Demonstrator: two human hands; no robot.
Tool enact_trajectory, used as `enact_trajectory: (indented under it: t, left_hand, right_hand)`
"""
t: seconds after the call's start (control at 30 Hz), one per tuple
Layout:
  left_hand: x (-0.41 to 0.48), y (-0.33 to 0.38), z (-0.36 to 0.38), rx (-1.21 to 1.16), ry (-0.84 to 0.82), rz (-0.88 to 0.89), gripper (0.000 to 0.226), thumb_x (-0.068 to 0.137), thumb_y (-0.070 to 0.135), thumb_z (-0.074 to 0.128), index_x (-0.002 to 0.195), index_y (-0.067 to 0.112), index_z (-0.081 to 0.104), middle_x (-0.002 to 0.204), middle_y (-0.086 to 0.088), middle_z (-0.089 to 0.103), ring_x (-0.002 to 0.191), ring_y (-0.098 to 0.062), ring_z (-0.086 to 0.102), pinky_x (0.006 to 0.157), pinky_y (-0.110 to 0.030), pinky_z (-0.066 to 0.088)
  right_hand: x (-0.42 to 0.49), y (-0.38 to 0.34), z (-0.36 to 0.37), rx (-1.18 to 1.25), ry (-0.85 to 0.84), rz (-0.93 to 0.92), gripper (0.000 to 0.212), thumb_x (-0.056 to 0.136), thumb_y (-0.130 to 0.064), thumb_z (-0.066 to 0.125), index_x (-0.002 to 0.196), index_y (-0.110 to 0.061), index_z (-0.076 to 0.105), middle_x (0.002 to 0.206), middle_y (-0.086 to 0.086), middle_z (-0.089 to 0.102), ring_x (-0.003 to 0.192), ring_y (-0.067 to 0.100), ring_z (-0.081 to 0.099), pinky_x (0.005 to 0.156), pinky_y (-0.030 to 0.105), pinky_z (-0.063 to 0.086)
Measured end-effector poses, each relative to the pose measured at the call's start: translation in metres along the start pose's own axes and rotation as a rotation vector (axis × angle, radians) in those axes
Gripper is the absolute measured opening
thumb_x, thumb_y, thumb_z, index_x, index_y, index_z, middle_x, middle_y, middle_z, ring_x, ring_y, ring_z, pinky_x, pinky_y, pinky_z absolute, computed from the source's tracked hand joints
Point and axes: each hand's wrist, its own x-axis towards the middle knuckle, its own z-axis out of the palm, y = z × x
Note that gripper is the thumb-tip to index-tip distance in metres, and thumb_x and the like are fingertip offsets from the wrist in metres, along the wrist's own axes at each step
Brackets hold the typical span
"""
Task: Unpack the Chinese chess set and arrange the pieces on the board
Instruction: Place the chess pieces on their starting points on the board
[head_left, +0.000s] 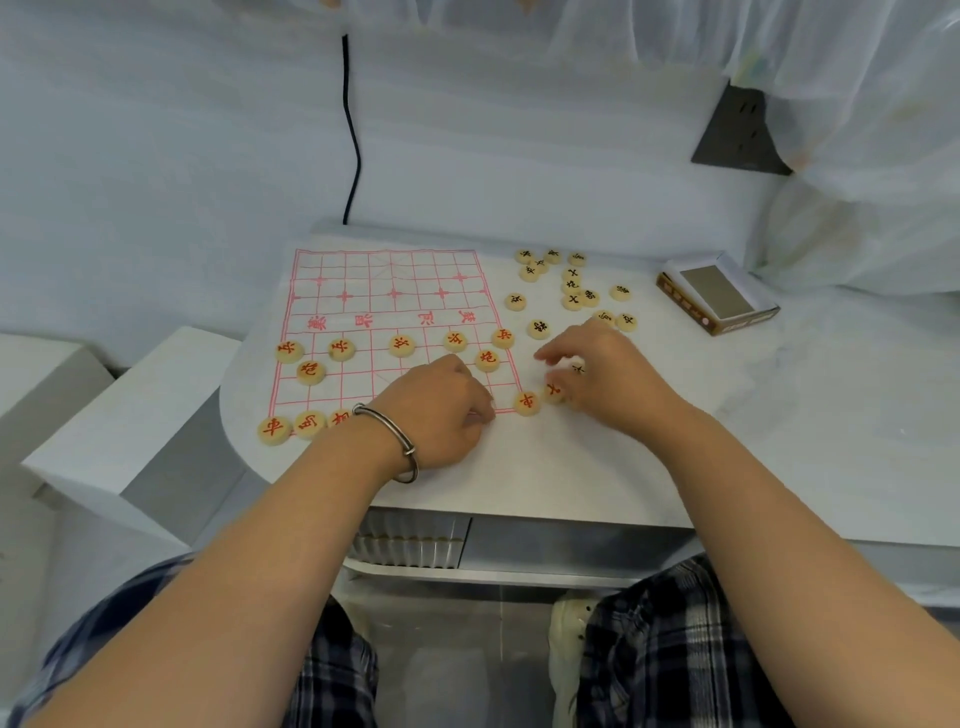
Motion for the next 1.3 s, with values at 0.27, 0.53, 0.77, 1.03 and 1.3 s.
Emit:
enact_trajectory:
  t: [0.27,0.53,0.77,1.03,1.3]
  left_hand:
    - [0.007,0.011,0.006,0.0,-0.021,0.056,0.03,0.089,0.024,0.043,0.11,0.025,0.065,0.116,0.001,0.062,0.107,-0.018,0.046,0.089,-0.039,0.047]
    - [0.011,0.015,0.004,0.012,0.006,0.067,0.03,0.09,0.024,0.045,0.112,0.027,0.066,0.115,0.003,0.062,0.108,-0.017,0.046,0.088,-0.039,0.047]
    - [0.011,0.013,0.002,0.041,0.034,0.068,0.027,0.091,0.024,0.046,0.106,0.022,0.069,0.112,0.005,0.065,0.108,-0.016,0.047,0.089,-0.037,0.047]
    - [0.0,0.001,-0.014,0.023,0.091,-0.007,0.034,0.094,0.024,0.048,0.125,0.022,0.059,0.13,0.005,0.056,0.123,-0.014,0.042,0.102,-0.031,0.038]
    - [-0.023,-0.024,-0.024,0.035,0.133,-0.13,0.034,0.093,0.026,0.048,0.125,0.024,0.059,0.13,0.004,0.056,0.123,-0.014,0.044,0.1,-0.03,0.038]
  right_hand:
    - [-0.006,0.032,-0.015,0.013,-0.011,0.228,0.021,0.093,-0.013,0.049,0.099,-0.009,0.07,0.103,0.003,0.069,0.092,0.02,0.059,0.077,0.028,0.045]
    - [-0.011,0.03,-0.013,-0.072,-0.187,0.202,0.022,0.08,-0.028,0.069,0.097,-0.014,0.066,0.079,-0.008,0.055,0.073,0.01,0.052,0.061,0.02,0.038]
    - [-0.01,0.029,-0.019,-0.024,-0.133,0.202,0.018,0.083,-0.016,0.064,0.1,-0.014,0.066,0.088,-0.004,0.058,0.081,0.012,0.053,0.07,0.022,0.041]
    - [-0.003,0.017,-0.008,-0.166,-0.222,0.185,0.015,0.078,-0.016,0.059,0.07,-0.004,0.054,0.07,0.008,0.051,0.064,0.018,0.042,0.057,0.031,0.036]
    - [0.006,-0.032,0.002,-0.119,-0.123,-0.114,0.023,0.085,-0.024,0.062,0.104,-0.012,0.068,0.1,0.003,0.058,0.092,0.017,0.051,0.079,0.032,0.045]
